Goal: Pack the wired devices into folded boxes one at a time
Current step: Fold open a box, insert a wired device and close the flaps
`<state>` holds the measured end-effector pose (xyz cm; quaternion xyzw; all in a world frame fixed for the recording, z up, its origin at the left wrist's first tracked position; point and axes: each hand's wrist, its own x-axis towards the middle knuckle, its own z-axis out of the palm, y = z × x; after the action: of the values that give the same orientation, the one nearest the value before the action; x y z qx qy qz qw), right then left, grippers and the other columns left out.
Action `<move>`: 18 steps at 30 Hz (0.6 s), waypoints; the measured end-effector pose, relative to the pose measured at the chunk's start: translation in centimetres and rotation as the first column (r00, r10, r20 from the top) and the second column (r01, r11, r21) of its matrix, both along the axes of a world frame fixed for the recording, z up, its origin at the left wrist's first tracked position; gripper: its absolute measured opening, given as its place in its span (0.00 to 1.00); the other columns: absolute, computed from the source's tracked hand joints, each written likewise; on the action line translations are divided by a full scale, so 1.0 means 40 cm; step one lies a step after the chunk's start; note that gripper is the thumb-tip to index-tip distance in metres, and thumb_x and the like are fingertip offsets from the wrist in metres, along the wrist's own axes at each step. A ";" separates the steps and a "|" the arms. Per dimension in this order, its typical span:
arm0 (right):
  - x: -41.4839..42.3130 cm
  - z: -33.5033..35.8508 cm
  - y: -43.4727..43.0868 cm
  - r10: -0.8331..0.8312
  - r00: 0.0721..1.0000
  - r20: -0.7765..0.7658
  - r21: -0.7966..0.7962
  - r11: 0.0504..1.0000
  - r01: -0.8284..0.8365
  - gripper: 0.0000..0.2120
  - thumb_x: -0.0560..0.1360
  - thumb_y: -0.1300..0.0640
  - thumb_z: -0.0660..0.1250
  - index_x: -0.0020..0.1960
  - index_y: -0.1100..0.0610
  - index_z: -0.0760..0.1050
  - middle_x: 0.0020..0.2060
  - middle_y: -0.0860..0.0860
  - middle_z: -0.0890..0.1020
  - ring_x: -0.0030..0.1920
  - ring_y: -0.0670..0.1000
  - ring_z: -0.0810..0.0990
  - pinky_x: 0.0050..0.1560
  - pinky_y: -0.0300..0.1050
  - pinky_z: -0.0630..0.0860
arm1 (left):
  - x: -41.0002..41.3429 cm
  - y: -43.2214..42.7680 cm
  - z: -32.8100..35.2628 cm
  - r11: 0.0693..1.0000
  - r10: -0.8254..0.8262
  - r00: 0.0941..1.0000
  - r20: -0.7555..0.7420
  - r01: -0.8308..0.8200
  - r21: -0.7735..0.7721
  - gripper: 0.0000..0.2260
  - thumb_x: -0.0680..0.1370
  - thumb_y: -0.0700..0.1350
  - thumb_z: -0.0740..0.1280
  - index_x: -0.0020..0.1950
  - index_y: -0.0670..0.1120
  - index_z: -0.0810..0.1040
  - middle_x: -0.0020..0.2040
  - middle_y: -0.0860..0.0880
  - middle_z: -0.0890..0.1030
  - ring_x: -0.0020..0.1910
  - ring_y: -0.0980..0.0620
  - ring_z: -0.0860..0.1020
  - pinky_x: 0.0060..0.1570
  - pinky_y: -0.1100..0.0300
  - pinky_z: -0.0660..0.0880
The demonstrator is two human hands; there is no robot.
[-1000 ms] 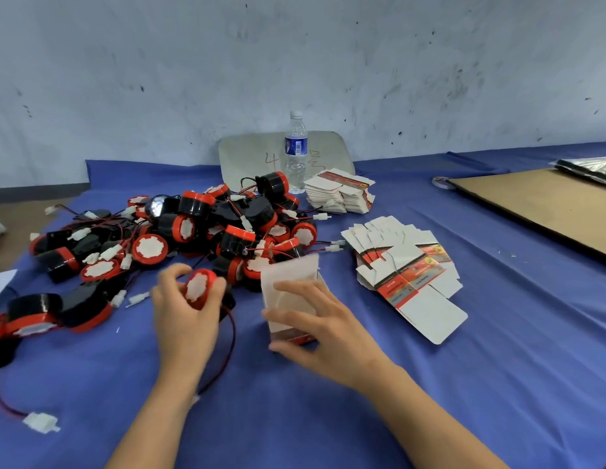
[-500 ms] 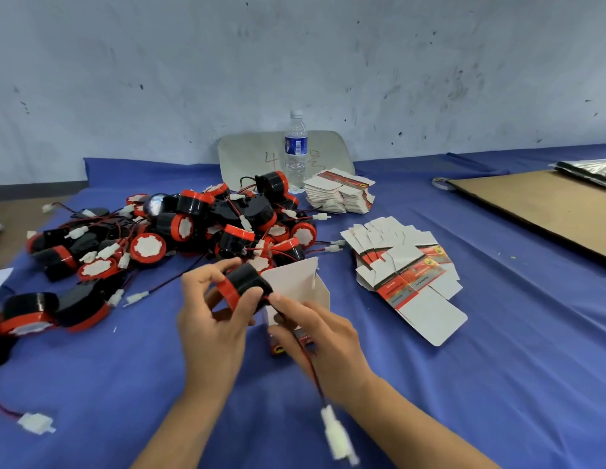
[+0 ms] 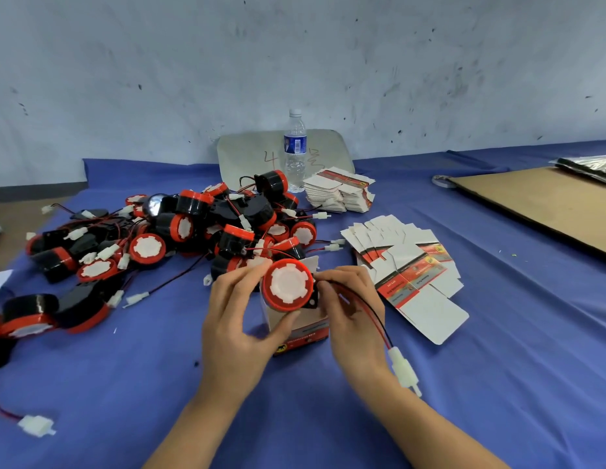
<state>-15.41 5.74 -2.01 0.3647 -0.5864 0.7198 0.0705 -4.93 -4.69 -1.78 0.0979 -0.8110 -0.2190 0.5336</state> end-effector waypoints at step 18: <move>0.019 0.000 0.011 -0.131 0.911 -0.392 0.106 0.977 0.186 0.29 0.65 0.46 0.77 0.58 0.63 0.77 0.51 0.54 0.80 0.51 0.44 0.78 0.50 0.34 0.76 | -0.012 0.037 -0.017 0.998 0.015 1.000 0.017 -0.014 -0.058 0.28 0.66 0.46 0.74 0.64 0.46 0.69 0.58 0.48 0.68 0.60 0.66 0.65 0.58 0.80 0.64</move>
<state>-14.64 6.16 -2.02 0.4534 -0.6381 0.5836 0.2159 -5.42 -3.21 -2.44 0.0904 -0.8207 -0.1908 0.5310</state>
